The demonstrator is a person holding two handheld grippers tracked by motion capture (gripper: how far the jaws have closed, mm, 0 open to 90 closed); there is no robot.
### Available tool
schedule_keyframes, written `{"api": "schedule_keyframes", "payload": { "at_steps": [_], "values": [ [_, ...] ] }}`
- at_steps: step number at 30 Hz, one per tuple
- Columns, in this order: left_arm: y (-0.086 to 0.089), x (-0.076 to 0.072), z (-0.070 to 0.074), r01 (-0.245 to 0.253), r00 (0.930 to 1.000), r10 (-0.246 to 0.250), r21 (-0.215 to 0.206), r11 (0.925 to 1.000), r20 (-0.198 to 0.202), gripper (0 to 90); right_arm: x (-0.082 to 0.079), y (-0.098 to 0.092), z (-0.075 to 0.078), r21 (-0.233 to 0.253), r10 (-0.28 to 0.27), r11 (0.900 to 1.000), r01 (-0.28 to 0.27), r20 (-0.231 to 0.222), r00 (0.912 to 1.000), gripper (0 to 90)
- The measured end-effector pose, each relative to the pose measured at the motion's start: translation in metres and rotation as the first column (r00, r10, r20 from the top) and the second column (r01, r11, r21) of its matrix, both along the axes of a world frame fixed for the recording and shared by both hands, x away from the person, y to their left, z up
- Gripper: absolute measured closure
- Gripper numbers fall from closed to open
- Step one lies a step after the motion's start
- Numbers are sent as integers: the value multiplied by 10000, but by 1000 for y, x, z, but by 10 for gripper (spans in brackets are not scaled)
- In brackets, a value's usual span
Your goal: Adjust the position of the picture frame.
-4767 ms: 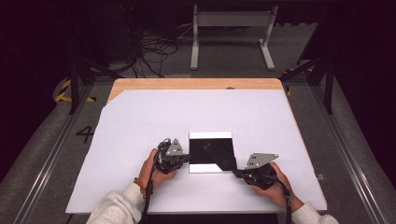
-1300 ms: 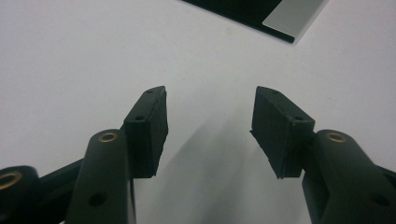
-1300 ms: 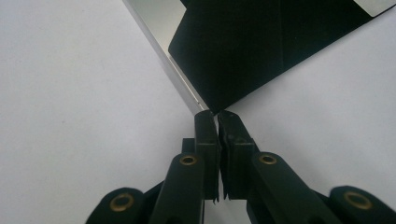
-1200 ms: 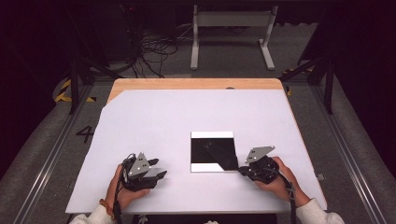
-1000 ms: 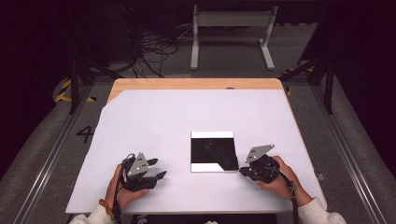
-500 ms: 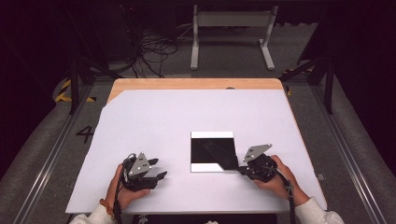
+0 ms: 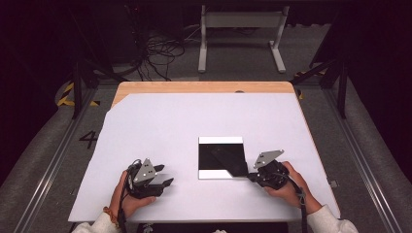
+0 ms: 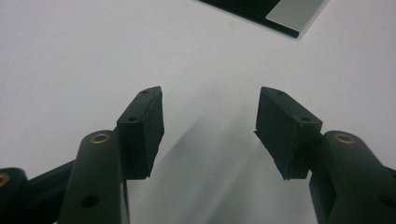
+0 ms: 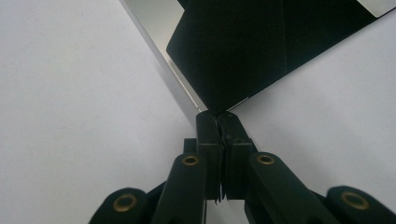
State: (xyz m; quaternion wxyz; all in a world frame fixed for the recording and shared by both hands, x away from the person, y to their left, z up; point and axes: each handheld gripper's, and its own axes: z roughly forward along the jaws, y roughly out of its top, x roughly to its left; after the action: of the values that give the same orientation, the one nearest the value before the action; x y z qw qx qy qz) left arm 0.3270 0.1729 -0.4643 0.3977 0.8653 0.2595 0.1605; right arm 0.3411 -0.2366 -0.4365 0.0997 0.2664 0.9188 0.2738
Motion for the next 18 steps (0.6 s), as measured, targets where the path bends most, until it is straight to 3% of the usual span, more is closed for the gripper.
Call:
{"api": "schedule_keyframes", "payload": {
  "at_steps": [18],
  "values": [
    [-1,-1,-1,-39,10000,39,108,9999,-44,420,-2,-1,0,83,107,9999,-109,263,9996,879]
  ]
}}
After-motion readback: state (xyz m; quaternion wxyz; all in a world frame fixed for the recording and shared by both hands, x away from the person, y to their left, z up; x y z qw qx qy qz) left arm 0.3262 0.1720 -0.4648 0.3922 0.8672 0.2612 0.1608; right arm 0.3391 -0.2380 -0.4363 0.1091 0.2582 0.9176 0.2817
